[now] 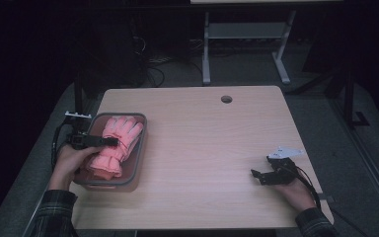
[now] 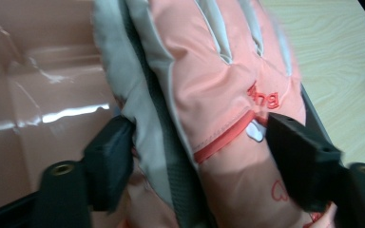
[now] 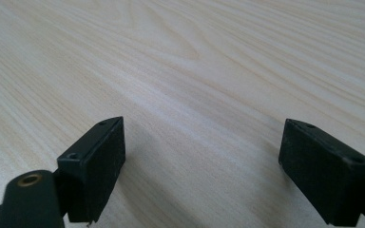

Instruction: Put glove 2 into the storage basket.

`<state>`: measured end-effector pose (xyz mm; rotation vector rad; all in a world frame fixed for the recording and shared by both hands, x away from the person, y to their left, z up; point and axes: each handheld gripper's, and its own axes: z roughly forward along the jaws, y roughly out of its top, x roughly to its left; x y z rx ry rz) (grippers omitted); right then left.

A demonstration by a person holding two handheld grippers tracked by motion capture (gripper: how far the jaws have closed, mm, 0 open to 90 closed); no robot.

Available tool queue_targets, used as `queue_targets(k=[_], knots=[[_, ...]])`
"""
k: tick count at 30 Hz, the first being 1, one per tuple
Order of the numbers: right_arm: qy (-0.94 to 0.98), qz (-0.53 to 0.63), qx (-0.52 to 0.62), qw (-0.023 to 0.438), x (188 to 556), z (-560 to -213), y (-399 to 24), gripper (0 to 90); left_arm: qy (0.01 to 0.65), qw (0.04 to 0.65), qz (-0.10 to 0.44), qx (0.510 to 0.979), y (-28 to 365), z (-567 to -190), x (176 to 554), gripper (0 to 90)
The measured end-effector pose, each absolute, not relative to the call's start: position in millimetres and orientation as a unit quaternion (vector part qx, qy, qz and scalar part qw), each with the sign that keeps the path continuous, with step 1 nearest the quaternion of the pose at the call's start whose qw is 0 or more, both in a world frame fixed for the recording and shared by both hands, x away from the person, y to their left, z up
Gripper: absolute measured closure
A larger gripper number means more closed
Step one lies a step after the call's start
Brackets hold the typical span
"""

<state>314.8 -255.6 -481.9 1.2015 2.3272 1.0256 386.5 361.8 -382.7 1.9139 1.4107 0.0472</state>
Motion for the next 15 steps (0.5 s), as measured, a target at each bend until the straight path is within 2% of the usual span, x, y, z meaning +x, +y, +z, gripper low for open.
queue_targets(k=[6,15], knots=[[0.816,0.360,0.421,0.164,315,-482,-256,15.5,0.560,0.378,0.050,0.735,373,-366,385,15.3],[0.817,0.360,0.420,0.164,315,-482,-256,15.4,0.536,0.399,0.082,0.740,367,-337,380,15.0]])
